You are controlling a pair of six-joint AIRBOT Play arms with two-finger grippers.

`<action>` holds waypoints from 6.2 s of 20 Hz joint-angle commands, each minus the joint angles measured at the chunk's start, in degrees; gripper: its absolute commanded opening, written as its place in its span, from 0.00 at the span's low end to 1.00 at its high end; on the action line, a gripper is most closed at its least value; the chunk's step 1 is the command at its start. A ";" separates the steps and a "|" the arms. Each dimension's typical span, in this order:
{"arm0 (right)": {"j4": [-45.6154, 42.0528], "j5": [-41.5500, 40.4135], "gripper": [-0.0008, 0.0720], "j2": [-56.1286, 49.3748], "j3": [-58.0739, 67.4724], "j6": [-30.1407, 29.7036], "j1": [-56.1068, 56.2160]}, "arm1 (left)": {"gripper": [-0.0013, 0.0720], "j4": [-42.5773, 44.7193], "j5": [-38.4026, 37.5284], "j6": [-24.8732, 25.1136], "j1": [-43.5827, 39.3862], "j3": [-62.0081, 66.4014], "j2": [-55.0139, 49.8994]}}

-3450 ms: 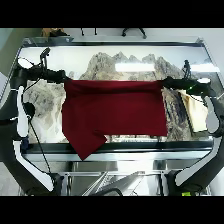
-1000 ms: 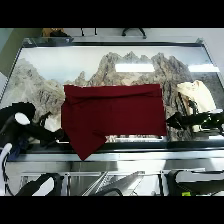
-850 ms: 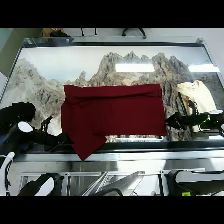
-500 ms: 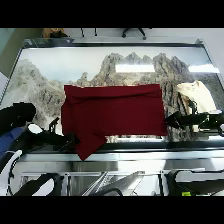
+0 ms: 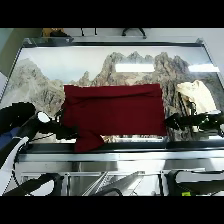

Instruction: Fold the shirts.

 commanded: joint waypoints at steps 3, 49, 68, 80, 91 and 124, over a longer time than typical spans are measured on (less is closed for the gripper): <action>-0.37 0.37 0.51 -0.33 -2.47 0.00 1.01 | 0.04 0.04 -3.89 0.39 -0.17 2.75 -0.20; 16.44 -18.91 0.25 -16.00 26.67 -6.71 14.99 | 0.81 5.60 -7.78 1.53 1.97 72.96 -43.95; 12.57 -16.72 0.95 -19.45 26.71 -7.08 12.74 | 0.04 5.42 -10.75 -3.10 -6.10 75.12 -36.39; 22.84 10.80 0.04 -12.33 44.98 4.28 13.62 | 0.04 5.38 -2.14 -4.79 -24.11 75.14 -47.15; 32.30 20.48 0.04 -6.62 50.99 13.20 13.64 | 0.04 -6.51 9.94 -8.02 -32.87 76.96 -53.57; 7.50 -10.45 0.88 -14.01 49.11 7.65 36.35 | 0.04 -9.46 -7.21 4.04 14.93 33.05 37.11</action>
